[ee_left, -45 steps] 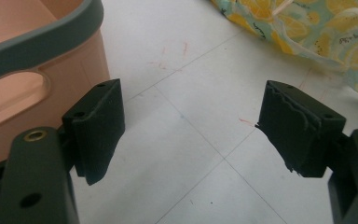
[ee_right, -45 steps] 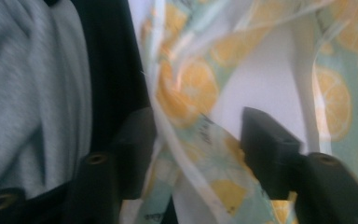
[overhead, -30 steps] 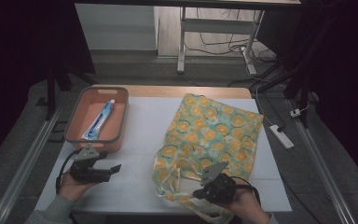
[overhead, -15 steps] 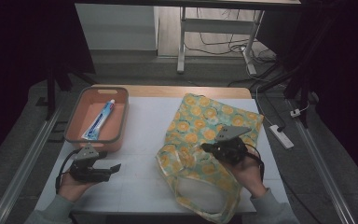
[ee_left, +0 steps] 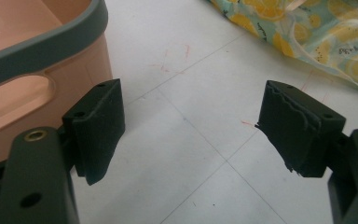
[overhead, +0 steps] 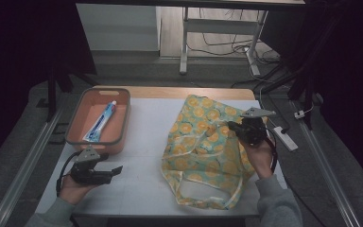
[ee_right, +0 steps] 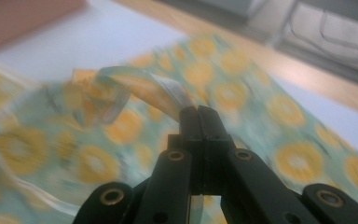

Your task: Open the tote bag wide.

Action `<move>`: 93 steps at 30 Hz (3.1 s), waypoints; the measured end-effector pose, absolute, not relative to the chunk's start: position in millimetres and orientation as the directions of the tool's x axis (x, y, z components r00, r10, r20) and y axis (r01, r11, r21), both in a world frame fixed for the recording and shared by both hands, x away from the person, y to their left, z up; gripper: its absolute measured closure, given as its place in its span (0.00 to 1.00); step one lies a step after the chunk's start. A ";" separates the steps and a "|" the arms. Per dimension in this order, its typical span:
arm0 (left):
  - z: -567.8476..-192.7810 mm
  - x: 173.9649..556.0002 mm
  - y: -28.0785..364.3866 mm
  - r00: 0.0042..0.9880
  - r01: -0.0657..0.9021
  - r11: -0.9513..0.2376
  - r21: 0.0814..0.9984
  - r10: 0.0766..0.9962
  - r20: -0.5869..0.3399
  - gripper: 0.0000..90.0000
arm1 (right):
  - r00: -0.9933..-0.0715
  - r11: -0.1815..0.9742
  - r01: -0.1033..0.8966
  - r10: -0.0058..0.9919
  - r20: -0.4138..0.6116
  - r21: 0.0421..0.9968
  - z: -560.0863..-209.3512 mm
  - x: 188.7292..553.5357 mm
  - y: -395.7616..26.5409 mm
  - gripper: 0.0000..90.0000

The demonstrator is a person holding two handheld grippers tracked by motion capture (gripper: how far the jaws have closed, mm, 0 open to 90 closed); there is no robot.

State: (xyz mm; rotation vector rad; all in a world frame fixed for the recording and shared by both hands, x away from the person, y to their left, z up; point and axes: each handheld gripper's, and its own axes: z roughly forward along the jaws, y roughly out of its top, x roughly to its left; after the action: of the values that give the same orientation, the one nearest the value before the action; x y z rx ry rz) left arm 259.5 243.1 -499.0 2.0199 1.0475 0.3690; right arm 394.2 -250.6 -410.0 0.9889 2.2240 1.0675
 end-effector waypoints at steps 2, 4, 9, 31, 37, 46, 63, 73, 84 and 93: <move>-499.1 259.7 242.2 0.614 0.546 -0.328 0.771 0.783 -0.101 0.25 | -0.602 0.441 0.452 0.792 -0.099 0.775 -420.7 400.9 -259.4 1.00; -499.2 259.7 241.4 0.615 0.545 -0.331 0.770 0.782 -0.100 0.25 | -0.605 0.454 0.505 0.793 -0.073 0.734 -438.8 407.9 -265.7 1.00; -499.7 260.9 241.5 0.614 0.548 -0.332 0.768 0.783 -0.099 0.25 | -0.659 0.527 0.554 0.750 -0.047 0.645 -470.1 411.9 -260.0 1.00; -500.1 260.5 242.3 0.614 0.548 -0.333 0.767 0.783 -0.098 0.25 | -0.900 0.660 0.355 0.433 0.050 0.662 -441.1 337.7 -200.8 0.47; -499.8 260.1 243.1 0.613 0.548 -0.329 0.769 0.784 -0.102 0.25 | -0.919 0.757 0.336 0.394 0.018 0.560 -469.5 332.7 -173.8 0.52; -499.2 259.4 243.7 0.612 0.546 -0.327 0.772 0.784 -0.101 0.25 | -0.889 0.826 0.352 0.442 -0.117 0.441 -490.2 341.4 -168.6 1.00; -499.4 261.0 243.1 0.616 0.545 -0.332 0.770 0.782 -0.098 0.25 | -0.813 0.559 0.306 0.574 -0.093 0.771 -383.4 353.4 -191.1 1.00; -497.3 261.0 243.0 0.618 0.536 -0.322 0.780 0.779 -0.104 0.26 | -0.801 0.505 0.348 0.597 -0.029 0.790 -390.6 368.0 -198.8 1.00; -483.2 259.5 242.7 0.627 0.516 -0.307 0.800 0.771 -0.108 0.26 | -0.780 0.481 0.373 0.625 -0.013 0.793 -397.6 375.8 -209.5 1.00; -477.0 258.1 241.6 0.621 0.517 -0.305 0.799 0.777 -0.105 0.26 | -0.789 0.476 0.363 0.615 -0.008 0.801 -400.5 375.1 -202.6 1.00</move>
State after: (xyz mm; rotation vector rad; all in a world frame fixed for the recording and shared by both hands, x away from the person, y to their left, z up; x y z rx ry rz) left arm 258.1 241.6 -477.0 1.9834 1.0201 0.3816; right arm 375.1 -202.6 -400.5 0.8307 2.4317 1.2146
